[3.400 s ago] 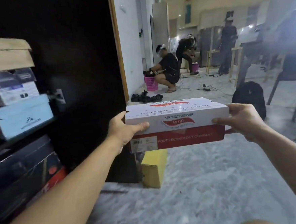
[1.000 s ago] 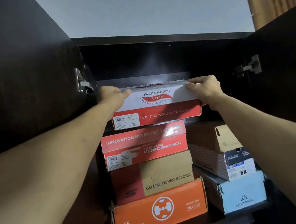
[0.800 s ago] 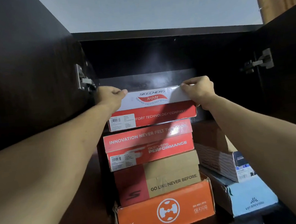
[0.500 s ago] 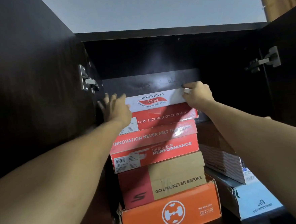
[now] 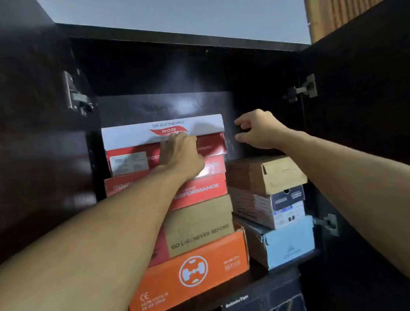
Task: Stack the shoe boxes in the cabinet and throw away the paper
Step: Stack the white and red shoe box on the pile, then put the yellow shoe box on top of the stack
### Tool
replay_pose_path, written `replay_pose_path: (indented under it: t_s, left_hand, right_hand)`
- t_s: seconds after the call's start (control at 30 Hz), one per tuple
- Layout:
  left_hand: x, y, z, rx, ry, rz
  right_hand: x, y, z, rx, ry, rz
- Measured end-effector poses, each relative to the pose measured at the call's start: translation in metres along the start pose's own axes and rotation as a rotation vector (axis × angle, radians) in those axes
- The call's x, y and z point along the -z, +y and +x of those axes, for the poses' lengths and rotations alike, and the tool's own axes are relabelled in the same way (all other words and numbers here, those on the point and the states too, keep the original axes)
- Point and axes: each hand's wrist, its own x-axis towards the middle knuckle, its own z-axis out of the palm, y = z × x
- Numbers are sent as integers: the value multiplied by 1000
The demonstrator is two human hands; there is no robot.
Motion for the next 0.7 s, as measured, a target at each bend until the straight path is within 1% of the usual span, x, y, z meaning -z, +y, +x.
replay_pose_path:
  t_s: [0.07,0.13,0.27,0.33,0.4,0.53,0.7]
  left_hand:
    - [-4,40,-9,-25,-153,-179]
    - [-5,79,-23,-77,-346,-293]
    - [-11,148,-61,-215,-636,-455]
    - [-12,182,-89,-317,-752,-471]
    - [-14,215,-119,-388,-830,-528]
    - [-35,273,-184,-459,-952,-669]
    - [-85,348,-262,-548,-1124,-778]
  right_hand:
    - [26,15,-30,-35,-59,-72]
    - [51,32,-65,-101,-136,-140]
    - [95,65,-140,-294,-264,-280]
    - [111,83,-181,-397,-292,-321]
    - [124,102,-224,-498,-322,-347]
    - [146,146,-305,-695,-410,-358]
    - [162,220,-399,-912,-396,-354]
